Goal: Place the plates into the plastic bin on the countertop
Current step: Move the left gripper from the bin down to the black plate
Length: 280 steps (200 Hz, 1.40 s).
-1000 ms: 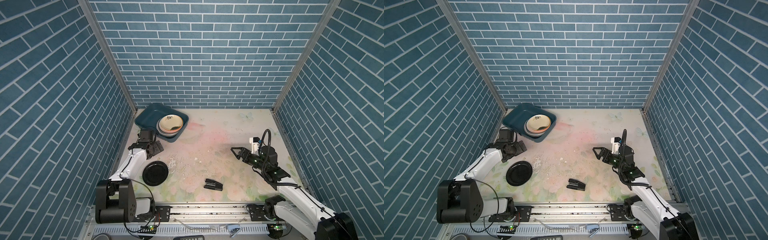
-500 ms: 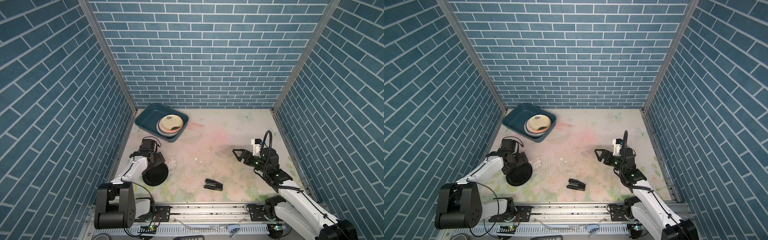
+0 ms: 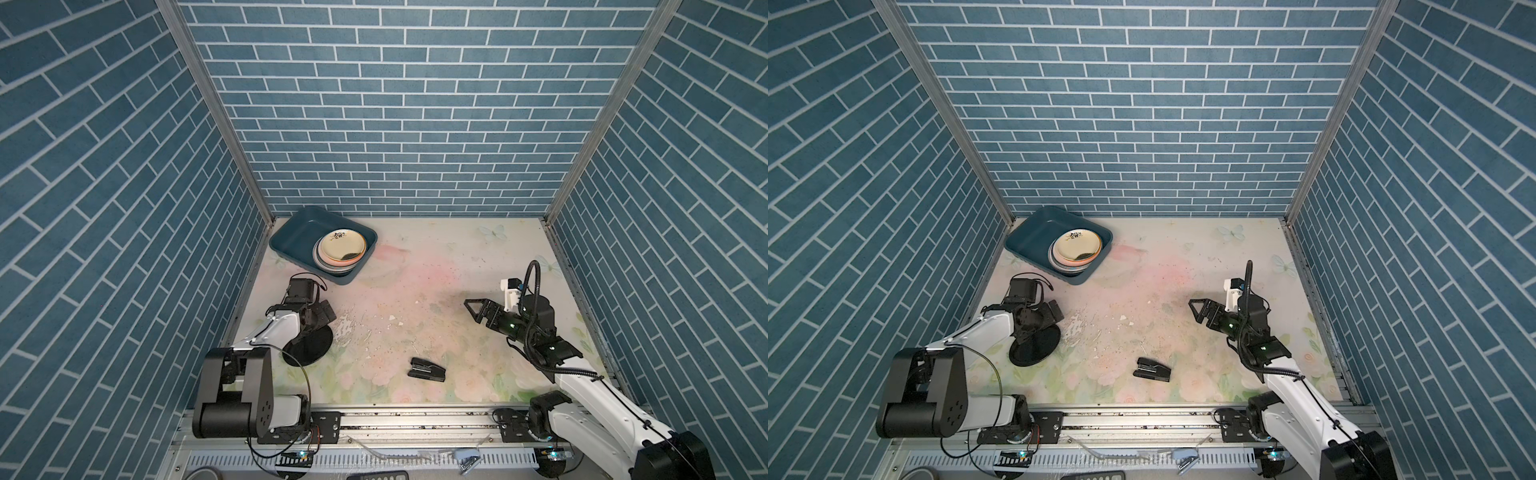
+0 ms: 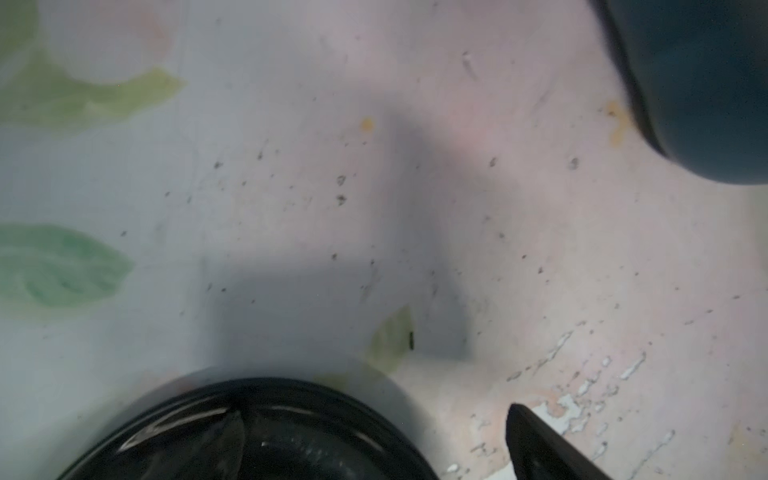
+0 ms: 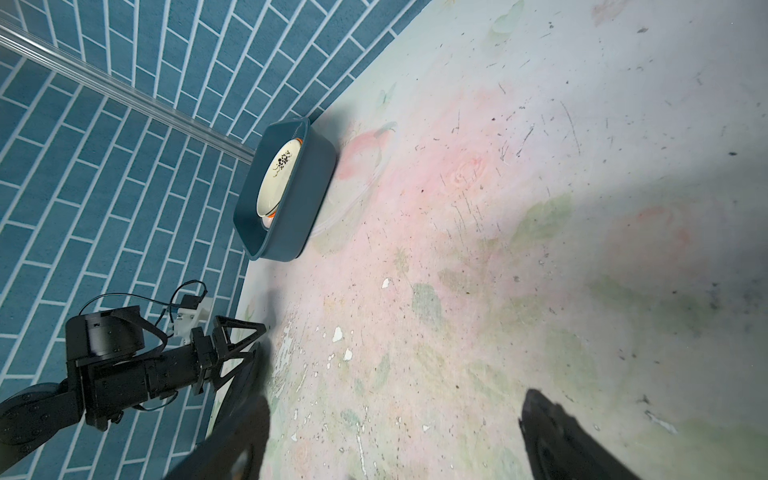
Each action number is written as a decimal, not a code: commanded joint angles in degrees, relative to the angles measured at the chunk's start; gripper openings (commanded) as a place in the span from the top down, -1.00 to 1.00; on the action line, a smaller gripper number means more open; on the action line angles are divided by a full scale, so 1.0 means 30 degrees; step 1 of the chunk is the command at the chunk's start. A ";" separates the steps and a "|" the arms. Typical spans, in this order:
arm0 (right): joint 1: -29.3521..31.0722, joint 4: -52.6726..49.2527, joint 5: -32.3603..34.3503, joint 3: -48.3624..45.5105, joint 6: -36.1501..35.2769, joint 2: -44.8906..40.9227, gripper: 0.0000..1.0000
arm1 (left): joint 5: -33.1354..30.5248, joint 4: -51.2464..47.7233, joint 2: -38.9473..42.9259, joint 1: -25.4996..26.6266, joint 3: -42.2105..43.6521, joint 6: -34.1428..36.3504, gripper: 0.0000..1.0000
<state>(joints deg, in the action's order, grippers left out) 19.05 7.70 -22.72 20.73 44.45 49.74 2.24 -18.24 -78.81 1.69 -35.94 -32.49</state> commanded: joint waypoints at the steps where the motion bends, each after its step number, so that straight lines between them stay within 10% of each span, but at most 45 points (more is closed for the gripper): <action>1: -0.0080 -0.0106 0.0134 0.0721 -0.0696 0.0256 -0.89 | 0.0982 -0.0175 -0.1512 0.0866 0.0248 -0.0416 -0.99; 125: -0.0080 -0.0274 0.0366 0.0891 -0.0467 0.0573 -0.89 | 0.1712 0.0111 -0.1661 0.4736 -0.0944 -0.2247 -0.99; 222: -0.0109 -0.0107 0.0300 0.0678 -0.0115 0.0487 -0.89 | 0.0564 -0.2016 -0.0232 0.4428 -0.2681 -0.0737 -0.99; 280: -0.0113 0.0078 -0.0478 0.0597 -0.0134 0.0428 -0.89 | 0.2289 -0.1852 0.1791 0.1290 -0.1921 -0.0710 -0.99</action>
<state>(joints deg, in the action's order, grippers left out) 18.90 7.55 -22.72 21.91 44.51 51.48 6.20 -23.11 -77.45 10.07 -43.09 -35.35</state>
